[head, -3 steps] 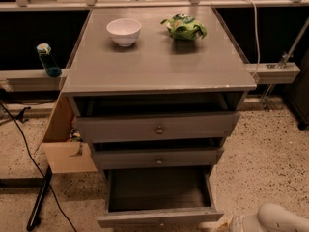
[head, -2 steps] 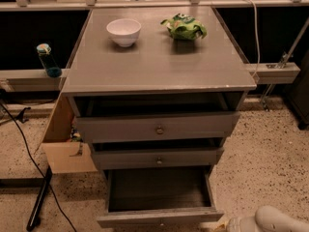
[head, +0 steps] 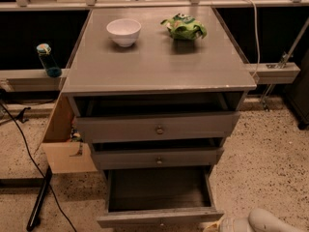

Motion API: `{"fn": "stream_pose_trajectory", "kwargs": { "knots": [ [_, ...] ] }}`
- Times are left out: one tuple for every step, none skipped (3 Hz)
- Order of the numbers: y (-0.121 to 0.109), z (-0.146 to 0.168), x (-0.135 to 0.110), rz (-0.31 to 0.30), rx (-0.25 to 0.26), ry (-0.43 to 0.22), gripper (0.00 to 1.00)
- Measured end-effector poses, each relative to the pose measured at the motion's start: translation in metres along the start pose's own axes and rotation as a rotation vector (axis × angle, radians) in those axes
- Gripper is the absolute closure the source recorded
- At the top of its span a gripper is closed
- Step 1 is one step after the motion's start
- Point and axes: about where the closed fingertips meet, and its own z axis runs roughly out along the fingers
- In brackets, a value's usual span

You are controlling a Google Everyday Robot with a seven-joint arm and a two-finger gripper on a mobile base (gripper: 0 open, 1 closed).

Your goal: Close bottom drawer

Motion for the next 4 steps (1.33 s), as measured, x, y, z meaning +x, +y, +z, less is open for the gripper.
{"fn": "stream_pose_trajectory", "kwargs": {
  "knots": [
    [0.003,0.002,0.005,0.003,-0.004,-0.002,1.00],
    [0.005,0.010,0.009,-0.017,-0.005,-0.027,1.00],
    [0.001,0.023,0.009,-0.058,-0.022,-0.073,1.00],
    [-0.004,0.033,0.003,-0.099,-0.039,-0.113,1.00]
  ]
}}
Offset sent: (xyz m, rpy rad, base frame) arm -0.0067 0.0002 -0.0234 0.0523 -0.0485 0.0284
